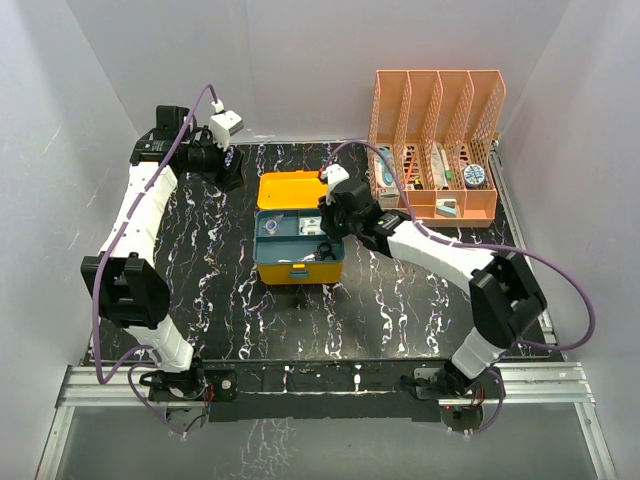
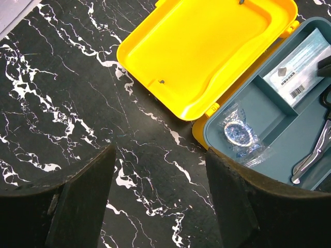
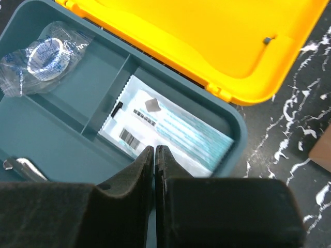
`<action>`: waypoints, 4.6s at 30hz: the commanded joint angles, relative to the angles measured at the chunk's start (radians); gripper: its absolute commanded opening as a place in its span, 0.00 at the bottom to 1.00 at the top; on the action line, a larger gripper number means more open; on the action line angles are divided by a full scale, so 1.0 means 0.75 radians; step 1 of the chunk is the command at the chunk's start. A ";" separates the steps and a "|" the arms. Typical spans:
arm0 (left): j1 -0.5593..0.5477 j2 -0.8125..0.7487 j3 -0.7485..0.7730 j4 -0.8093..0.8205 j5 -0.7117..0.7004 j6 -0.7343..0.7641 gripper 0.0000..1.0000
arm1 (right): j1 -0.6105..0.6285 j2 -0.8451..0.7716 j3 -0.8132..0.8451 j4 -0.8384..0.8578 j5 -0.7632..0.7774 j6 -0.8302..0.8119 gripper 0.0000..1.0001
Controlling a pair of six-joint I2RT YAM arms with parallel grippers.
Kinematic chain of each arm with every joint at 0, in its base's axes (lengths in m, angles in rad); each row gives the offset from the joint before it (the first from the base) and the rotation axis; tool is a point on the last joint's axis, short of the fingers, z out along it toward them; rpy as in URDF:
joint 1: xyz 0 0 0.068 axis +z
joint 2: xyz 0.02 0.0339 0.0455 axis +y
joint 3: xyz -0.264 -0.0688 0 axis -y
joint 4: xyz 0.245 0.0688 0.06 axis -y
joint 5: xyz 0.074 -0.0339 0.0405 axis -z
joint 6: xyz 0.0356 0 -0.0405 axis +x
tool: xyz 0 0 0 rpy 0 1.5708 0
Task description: Organize the medicine kit
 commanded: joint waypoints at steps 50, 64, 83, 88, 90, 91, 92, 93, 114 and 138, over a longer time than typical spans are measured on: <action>0.138 1.010 0.520 0.150 0.566 -0.743 0.68 | 0.058 -0.561 -0.014 -0.118 0.410 0.033 0.98; 0.065 0.944 0.350 0.266 0.828 -0.824 0.69 | 0.057 -0.637 -0.116 -0.120 0.434 0.054 0.98; 0.127 0.925 0.330 0.525 0.961 -1.053 0.71 | 0.058 -0.707 -0.198 -0.137 0.453 0.086 0.98; 0.128 0.897 0.305 0.604 1.034 -1.112 0.71 | 0.058 -0.703 -0.216 -0.132 0.451 0.089 0.98; 0.129 0.875 0.265 0.692 1.055 -1.157 0.71 | 0.058 -0.702 -0.220 -0.132 0.450 0.090 0.98; 0.129 0.871 0.259 0.700 1.052 -1.163 0.71 | 0.057 -0.701 -0.221 -0.133 0.451 0.089 0.98; 0.129 0.874 0.263 0.695 1.044 -1.160 0.71 | 0.058 -0.703 -0.220 -0.136 0.452 0.091 0.98; 0.130 0.881 0.277 0.679 1.032 -1.150 0.71 | 0.058 -0.702 -0.219 -0.140 0.455 0.091 0.98; 0.073 1.148 0.749 0.413 0.950 -1.132 0.71 | 0.056 -0.715 -0.218 -0.174 0.476 0.123 0.98; -0.037 1.229 0.370 2.371 1.325 -2.764 0.68 | 0.057 -0.768 -0.288 -0.179 0.496 0.140 0.98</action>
